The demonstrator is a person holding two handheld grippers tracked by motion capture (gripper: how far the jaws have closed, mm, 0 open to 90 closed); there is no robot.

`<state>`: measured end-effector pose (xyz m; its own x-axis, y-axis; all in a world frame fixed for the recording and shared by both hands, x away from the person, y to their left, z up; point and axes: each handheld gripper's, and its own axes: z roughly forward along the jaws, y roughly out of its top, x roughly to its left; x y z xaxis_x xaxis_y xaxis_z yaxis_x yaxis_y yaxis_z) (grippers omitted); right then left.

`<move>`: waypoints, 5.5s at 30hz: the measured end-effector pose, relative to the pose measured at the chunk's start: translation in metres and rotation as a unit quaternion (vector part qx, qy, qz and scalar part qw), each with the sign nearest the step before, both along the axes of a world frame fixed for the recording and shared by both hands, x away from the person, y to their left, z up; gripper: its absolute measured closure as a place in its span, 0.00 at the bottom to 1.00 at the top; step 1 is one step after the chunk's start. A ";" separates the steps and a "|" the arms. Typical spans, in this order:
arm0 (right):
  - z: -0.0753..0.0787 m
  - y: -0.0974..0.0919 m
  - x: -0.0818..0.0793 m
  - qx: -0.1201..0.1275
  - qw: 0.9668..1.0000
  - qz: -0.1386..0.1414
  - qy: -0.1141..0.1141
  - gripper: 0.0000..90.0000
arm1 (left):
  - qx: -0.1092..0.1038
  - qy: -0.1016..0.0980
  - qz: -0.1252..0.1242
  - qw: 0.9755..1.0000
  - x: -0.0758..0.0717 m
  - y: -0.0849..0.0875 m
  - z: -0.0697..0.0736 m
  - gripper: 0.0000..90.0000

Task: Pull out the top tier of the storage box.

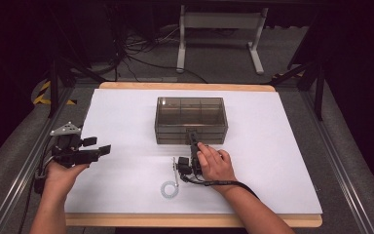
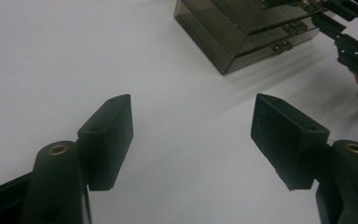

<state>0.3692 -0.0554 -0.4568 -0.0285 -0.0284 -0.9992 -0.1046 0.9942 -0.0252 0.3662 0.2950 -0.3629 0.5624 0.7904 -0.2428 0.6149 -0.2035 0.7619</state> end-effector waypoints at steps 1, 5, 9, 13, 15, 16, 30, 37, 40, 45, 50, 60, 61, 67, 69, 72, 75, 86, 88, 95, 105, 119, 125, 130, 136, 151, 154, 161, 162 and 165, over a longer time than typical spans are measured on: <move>0.000 0.001 0.000 0.002 1.000 -0.003 -0.002 0.86 | -0.003 -0.002 -0.001 1.000 0.000 0.000 0.001 0.34; -0.003 0.005 0.003 0.004 1.000 -0.010 -0.011 0.86 | 0.009 -0.005 0.000 1.000 -0.001 -0.003 0.002 0.33; -0.005 0.008 0.005 -0.001 1.000 -0.013 -0.016 0.86 | 0.013 -0.002 0.002 1.000 0.000 -0.003 0.001 0.33; -0.005 0.008 0.007 0.001 1.000 -0.019 -0.016 0.87 | 0.016 -0.001 0.006 1.000 0.000 -0.002 0.001 0.33; -0.006 0.009 0.007 -0.003 1.000 -0.020 -0.016 0.89 | 0.016 -0.001 0.007 1.000 0.000 -0.002 0.001 0.33; -0.006 0.010 0.007 -0.004 1.000 -0.020 -0.016 0.89 | 0.017 -0.001 0.007 1.000 0.000 -0.002 0.000 0.33; 0.000 0.009 0.002 0.012 1.000 -0.015 0.001 0.91 | 0.009 -0.001 0.004 1.000 -0.001 -0.001 0.001 0.33; 0.001 0.006 -0.015 0.009 1.000 -0.003 0.000 0.90 | 0.006 -0.003 0.006 1.000 -0.002 0.000 0.003 0.33; 0.003 0.006 -0.020 0.010 1.000 0.002 0.001 0.90 | 0.006 -0.004 0.005 1.000 -0.002 0.000 0.003 0.33; 0.001 0.006 -0.021 0.009 1.000 0.002 0.001 0.90 | 0.006 -0.002 0.005 1.000 -0.002 -0.001 0.002 0.33; -0.001 0.003 -0.020 0.015 1.000 0.010 0.002 0.84 | 0.006 -0.002 0.006 1.000 -0.002 0.000 0.002 0.33; -0.001 -0.011 -0.021 0.017 1.000 0.025 0.008 0.67 | 0.006 -0.001 0.002 1.000 0.002 -0.003 0.001 0.33; -0.001 -0.013 -0.022 0.017 1.000 0.025 0.007 0.67 | 0.006 -0.001 0.001 1.000 0.003 -0.003 0.001 0.33; -0.001 -0.026 -0.022 0.019 1.000 0.015 0.017 0.66 | 0.007 0.001 -0.002 1.000 0.005 -0.006 0.000 0.33; 0.000 -0.031 -0.022 0.025 0.999 0.013 0.018 0.65 | 0.008 0.001 -0.003 1.000 0.006 -0.006 0.000 0.33; 0.003 -0.039 -0.024 0.033 0.999 0.009 0.025 0.65 | 0.010 -0.002 -0.001 1.000 0.005 -0.006 0.000 0.33; 0.004 -0.045 -0.026 0.038 0.999 0.008 0.029 0.65 | 0.011 -0.009 0.003 1.000 0.004 -0.007 0.002 0.33; 0.012 -0.072 -0.032 0.056 0.997 0.025 0.049 0.63 | 0.011 -0.016 0.003 1.000 0.002 -0.006 0.004 0.33; 0.014 -0.077 -0.033 0.070 0.996 0.028 0.057 0.63 | 0.012 -0.015 0.002 1.000 0.002 -0.006 0.004 0.33; 0.022 -0.091 -0.033 0.089 0.992 0.048 0.071 0.61 | 0.012 -0.006 0.000 1.000 0.003 -0.006 0.003 0.33; 0.031 -0.107 -0.034 0.111 0.984 0.067 0.121 0.61 | 0.017 0.007 -0.007 1.000 0.007 -0.008 0.000 0.32; 0.050 -0.136 -0.026 0.254 0.929 0.095 0.251 0.61 | 0.023 -0.001 -0.014 1.000 0.008 -0.010 0.004 0.33; 0.055 -0.145 -0.019 0.306 0.895 0.106 0.308 0.61 | 0.027 0.002 -0.018 0.999 0.010 -0.012 0.004 0.32; 0.058 -0.150 -0.016 0.337 0.871 0.120 0.338 0.61 | 0.028 0.003 -0.020 0.999 0.010 -0.013 0.003 0.33; 0.061 -0.156 -0.010 0.383 0.828 0.139 0.385 0.61 | 0.027 0.003 -0.020 0.999 0.008 -0.012 0.004 0.33; 0.069 -0.167 0.002 0.475 0.716 0.179 0.480 0.64 | 0.029 0.005 -0.020 0.999 0.009 -0.013 0.003 0.32; 0.071 -0.167 0.005 0.474 0.703 0.186 0.497 0.64 | 0.029 0.004 -0.019 0.999 0.008 -0.012 0.004 0.32; 0.087 -0.162 0.017 0.459 0.705 0.183 0.509 0.64 | 0.026 0.002 -0.012 1.000 0.007 -0.009 0.006 0.32; 0.090 -0.161 0.018 0.455 0.705 0.182 0.512 0.64 | 0.028 0.003 -0.011 1.000 0.007 -0.008 0.006 0.32; 0.095 -0.160 0.023 0.448 0.710 0.175 0.515 0.64 | 0.028 0.003 -0.009 1.000 0.007 -0.008 0.006 0.32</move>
